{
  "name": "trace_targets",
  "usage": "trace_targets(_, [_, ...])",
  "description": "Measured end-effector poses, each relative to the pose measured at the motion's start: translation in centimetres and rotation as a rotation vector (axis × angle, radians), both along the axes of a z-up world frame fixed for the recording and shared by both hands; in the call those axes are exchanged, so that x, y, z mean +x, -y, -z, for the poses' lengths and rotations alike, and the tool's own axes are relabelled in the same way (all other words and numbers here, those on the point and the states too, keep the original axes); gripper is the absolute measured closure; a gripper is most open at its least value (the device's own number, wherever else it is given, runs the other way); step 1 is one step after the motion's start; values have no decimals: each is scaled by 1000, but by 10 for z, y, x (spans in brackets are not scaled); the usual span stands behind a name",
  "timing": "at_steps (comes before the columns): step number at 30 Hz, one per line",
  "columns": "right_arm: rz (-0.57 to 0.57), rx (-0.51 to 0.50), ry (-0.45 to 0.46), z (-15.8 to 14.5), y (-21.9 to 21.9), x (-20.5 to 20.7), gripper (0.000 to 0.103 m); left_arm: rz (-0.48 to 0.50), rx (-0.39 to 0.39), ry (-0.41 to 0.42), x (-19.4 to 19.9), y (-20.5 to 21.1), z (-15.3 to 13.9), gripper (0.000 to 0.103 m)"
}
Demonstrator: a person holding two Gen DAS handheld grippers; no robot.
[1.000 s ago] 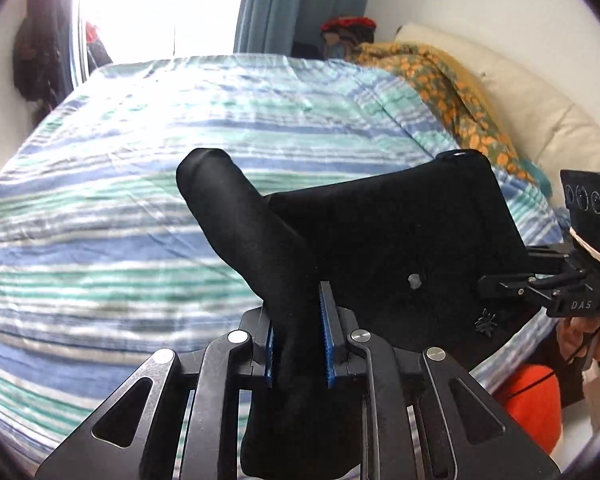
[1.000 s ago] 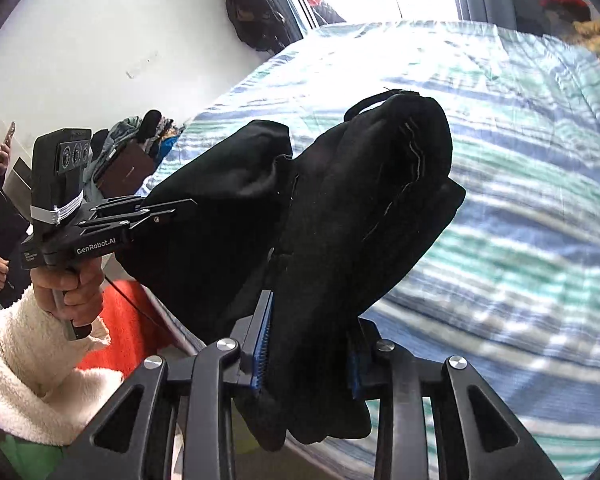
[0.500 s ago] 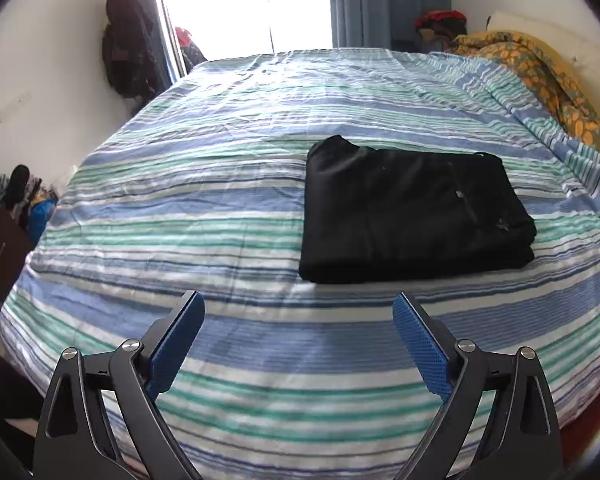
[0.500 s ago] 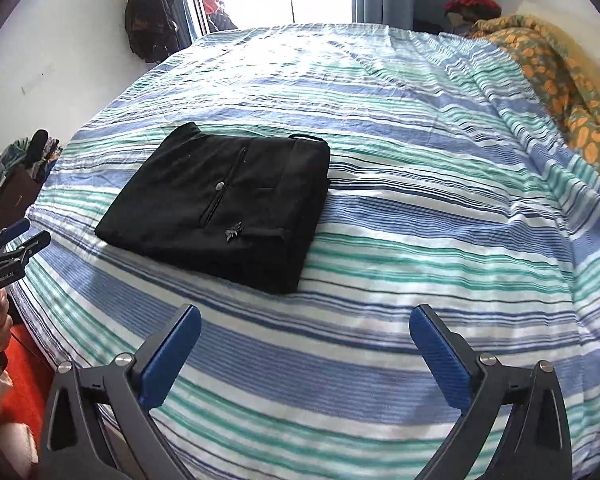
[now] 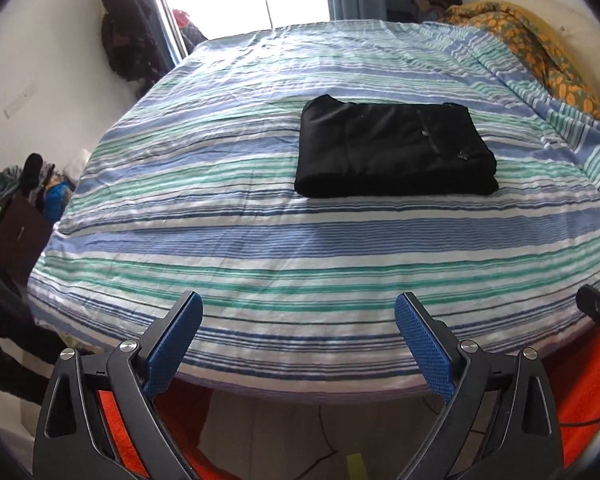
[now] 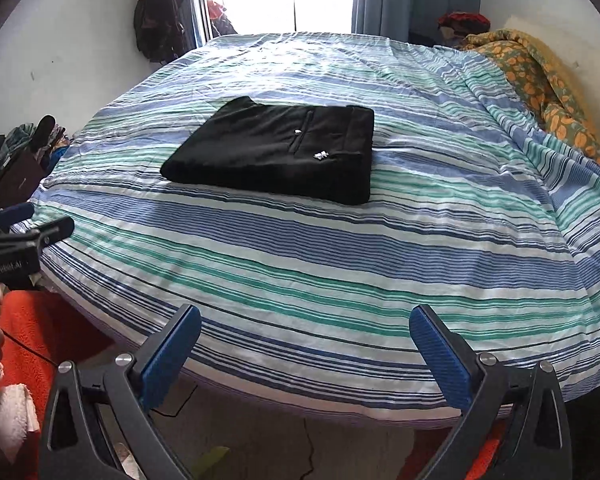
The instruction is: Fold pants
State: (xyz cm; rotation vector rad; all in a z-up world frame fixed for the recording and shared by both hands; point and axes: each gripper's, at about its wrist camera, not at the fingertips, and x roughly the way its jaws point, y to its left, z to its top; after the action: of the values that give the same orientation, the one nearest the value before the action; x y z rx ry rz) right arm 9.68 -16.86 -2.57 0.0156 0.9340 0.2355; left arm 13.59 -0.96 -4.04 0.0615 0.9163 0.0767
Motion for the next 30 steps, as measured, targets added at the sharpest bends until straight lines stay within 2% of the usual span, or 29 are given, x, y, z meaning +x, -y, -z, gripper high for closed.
trace_targets(5, [-19, 14, 9, -32, -13, -11, 0, 32, -59, -23, -18, -3, -12, 4])
trace_targets(7, [-23, 24, 13, -41, -16, -16, 0, 34, -55, -15, -23, -3, -18, 1])
trace_targets(10, [-31, 15, 35, -52, -21, -24, 0, 32, -26, 23, -29, 0, -27, 0])
trace_targets(14, [-37, -39, 47, -56, -26, -30, 0, 22, -55, 43, -33, -3, -34, 0])
trace_targets(18, [-23, -83, 41, -56, -27, -33, 1, 22, -27, 53, -35, -3, -38, 0])
trace_targets(24, [-19, -80, -16, -59, -22, -36, 1, 6, -58, -22, -32, -7, -41, 1])
trace_targets(30, [0, -71, -42, -69, -13, -44, 1, 28, -52, -22, -39, 0, -53, 1])
